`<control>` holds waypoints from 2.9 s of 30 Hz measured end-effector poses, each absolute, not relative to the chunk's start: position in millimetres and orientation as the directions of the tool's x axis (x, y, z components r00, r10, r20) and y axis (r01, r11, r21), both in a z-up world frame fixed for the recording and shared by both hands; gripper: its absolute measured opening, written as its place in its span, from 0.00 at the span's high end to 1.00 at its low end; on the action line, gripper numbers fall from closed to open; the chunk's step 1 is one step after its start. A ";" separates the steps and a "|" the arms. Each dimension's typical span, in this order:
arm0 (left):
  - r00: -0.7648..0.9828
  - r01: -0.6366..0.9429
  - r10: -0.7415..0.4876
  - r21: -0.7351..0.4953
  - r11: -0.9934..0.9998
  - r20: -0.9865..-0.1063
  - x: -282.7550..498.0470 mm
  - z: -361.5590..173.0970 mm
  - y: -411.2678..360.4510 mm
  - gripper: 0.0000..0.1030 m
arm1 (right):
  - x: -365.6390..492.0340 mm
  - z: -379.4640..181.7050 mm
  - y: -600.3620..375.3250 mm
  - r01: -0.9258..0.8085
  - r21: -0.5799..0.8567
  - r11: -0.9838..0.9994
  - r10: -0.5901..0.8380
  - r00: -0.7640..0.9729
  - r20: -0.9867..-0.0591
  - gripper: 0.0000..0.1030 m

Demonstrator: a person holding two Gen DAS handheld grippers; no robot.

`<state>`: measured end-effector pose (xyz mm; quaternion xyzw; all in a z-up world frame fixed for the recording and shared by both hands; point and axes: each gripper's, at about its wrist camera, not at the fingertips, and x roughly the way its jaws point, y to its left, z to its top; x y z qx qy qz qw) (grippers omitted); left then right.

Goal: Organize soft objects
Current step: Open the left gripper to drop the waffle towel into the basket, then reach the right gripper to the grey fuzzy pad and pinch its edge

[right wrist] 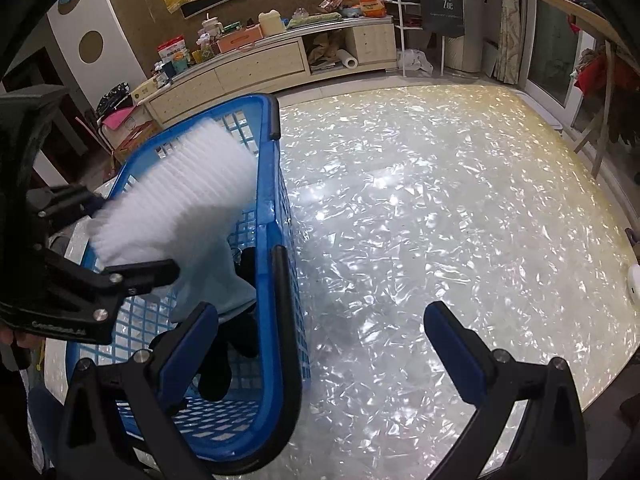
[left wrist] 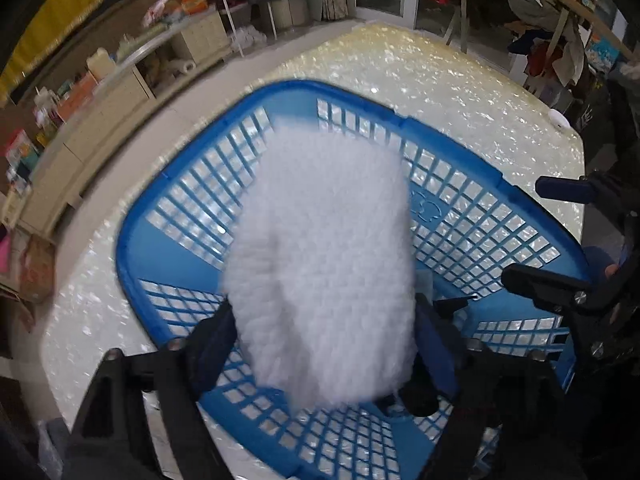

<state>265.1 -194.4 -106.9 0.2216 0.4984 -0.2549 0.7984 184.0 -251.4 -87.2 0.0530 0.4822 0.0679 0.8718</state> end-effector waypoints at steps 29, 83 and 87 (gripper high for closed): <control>0.637 0.398 -0.156 0.148 0.905 -0.755 157.5 -13.7 -69.2 0.00 | 141.7 -24.0 -164.7 -0.223 0.080 0.972 0.201 0.599 -0.775 0.00; 0.436 -0.013 -0.069 -0.083 0.996 -0.897 150.4 -174.7 175.4 0.00 | 220.6 -193.9 109.0 -0.660 -0.005 0.751 0.213 0.250 -0.944 0.27; 0.437 -0.007 -0.070 -0.081 0.997 -0.897 154.6 -177.9 176.3 0.00 | 228.4 -206.1 112.3 -0.658 0.004 0.753 0.200 0.223 -0.954 0.40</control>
